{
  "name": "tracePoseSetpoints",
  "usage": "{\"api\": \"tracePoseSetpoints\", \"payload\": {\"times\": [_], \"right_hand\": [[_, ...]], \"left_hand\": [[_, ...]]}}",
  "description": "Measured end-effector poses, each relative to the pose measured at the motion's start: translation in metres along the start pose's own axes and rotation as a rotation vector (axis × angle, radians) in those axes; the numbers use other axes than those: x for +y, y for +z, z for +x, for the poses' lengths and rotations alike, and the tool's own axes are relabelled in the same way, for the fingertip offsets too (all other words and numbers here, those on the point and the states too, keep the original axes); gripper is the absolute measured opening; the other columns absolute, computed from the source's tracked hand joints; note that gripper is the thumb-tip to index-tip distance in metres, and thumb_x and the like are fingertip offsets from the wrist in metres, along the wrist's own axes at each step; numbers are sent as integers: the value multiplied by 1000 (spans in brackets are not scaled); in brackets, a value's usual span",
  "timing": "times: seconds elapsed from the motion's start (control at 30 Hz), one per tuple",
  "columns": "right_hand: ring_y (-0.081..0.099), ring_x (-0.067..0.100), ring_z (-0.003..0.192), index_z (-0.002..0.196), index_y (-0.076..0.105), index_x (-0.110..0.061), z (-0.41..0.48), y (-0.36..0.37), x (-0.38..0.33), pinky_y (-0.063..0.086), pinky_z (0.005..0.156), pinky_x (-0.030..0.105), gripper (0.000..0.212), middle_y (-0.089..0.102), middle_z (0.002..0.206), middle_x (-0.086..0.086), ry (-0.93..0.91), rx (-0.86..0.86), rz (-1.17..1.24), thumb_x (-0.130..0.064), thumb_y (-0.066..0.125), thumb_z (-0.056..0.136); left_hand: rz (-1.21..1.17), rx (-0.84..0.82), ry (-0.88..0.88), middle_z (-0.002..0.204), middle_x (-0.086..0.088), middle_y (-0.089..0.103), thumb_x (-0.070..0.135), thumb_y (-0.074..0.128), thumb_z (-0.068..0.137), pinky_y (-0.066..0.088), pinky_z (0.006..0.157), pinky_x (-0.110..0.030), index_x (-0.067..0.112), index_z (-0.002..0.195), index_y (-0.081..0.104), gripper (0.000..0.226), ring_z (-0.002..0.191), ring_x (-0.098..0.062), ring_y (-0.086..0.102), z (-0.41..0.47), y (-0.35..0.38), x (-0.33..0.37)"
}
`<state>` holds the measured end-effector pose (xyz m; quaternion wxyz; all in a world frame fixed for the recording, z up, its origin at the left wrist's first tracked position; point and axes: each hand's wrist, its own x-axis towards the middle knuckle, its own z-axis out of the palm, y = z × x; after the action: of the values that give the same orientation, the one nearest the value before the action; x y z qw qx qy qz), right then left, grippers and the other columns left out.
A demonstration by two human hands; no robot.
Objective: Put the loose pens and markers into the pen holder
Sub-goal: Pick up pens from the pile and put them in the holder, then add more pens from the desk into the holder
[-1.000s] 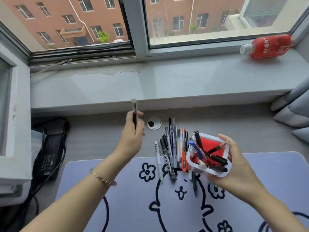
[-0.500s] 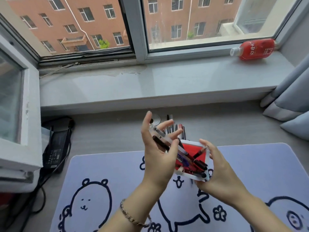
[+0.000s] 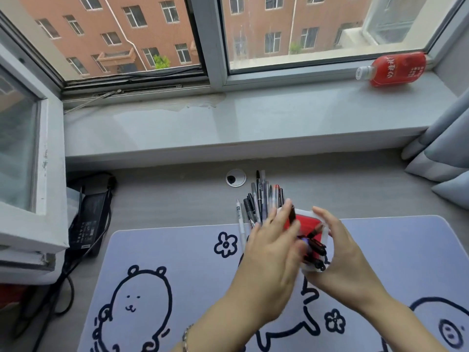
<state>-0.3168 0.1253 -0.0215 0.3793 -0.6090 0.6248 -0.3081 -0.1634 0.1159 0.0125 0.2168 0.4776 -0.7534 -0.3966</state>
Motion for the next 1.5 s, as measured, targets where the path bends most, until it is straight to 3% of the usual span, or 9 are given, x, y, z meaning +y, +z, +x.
{"api": "tracePoseSetpoints", "payload": {"times": [0.13,0.23,0.37,0.73,1.0,1.13,1.27,1.4,1.5], "right_hand": [[51,7,109,115,26,-56,0,-9,12,39,82,14,92,49,121,-8,79,4,35,-8,79,58],[51,17,110,114,24,-58,2,-19,21,43,81,26,98,50,120,-3,155,34,51,2,78,59],[52,3,99,127,28,-42,3,-28,28,43,65,15,97,50,120,-1,227,85,73,5,78,58],[46,13,110,120,26,-48,1,-12,29,36,83,21,92,48,124,-3,217,34,77,1,77,61],[43,11,109,126,29,-38,-5,-11,23,35,83,17,89,46,125,-4,198,18,57,-3,78,61],[42,12,110,132,28,-32,-9,-12,18,32,88,22,91,45,124,-6,202,10,47,-3,78,61],[40,2,107,123,24,-44,-10,-2,12,36,75,0,89,41,119,-17,146,-31,26,-4,76,62],[48,-3,97,114,22,-54,-11,13,2,38,71,-4,91,42,114,-23,65,-74,36,0,71,60],[48,-4,102,114,22,-54,-13,14,-4,42,70,0,93,34,112,-33,25,-75,36,0,73,59]], "left_hand": [[-138,-63,8,145,35,0,62,12,84,-3,115,-19,67,126,8,42,138,10,-9,16,-6,-10],[-263,319,-304,140,15,38,38,40,93,30,112,-29,37,132,34,40,130,-1,35,41,-5,-57],[11,205,-816,137,-13,37,40,58,84,44,96,-41,9,131,32,62,117,-31,48,66,7,-114],[280,63,-789,103,-15,59,25,58,81,43,61,-34,1,110,40,41,91,-32,60,94,21,-121],[-36,57,-863,76,-8,43,10,44,90,34,48,-27,1,108,30,25,58,-16,42,78,-17,-123],[-401,445,-622,76,-3,45,12,39,93,35,58,-28,17,87,41,8,66,-15,43,63,-45,-86],[-619,781,-54,75,4,51,12,39,96,44,67,-13,31,97,37,19,65,1,51,38,-61,-15],[-470,732,156,87,1,52,7,46,92,48,66,-14,31,114,27,37,69,-1,54,23,-29,9],[-207,519,61,87,10,55,30,52,83,51,62,-23,36,110,34,33,72,-8,56,17,-9,-2]]}}
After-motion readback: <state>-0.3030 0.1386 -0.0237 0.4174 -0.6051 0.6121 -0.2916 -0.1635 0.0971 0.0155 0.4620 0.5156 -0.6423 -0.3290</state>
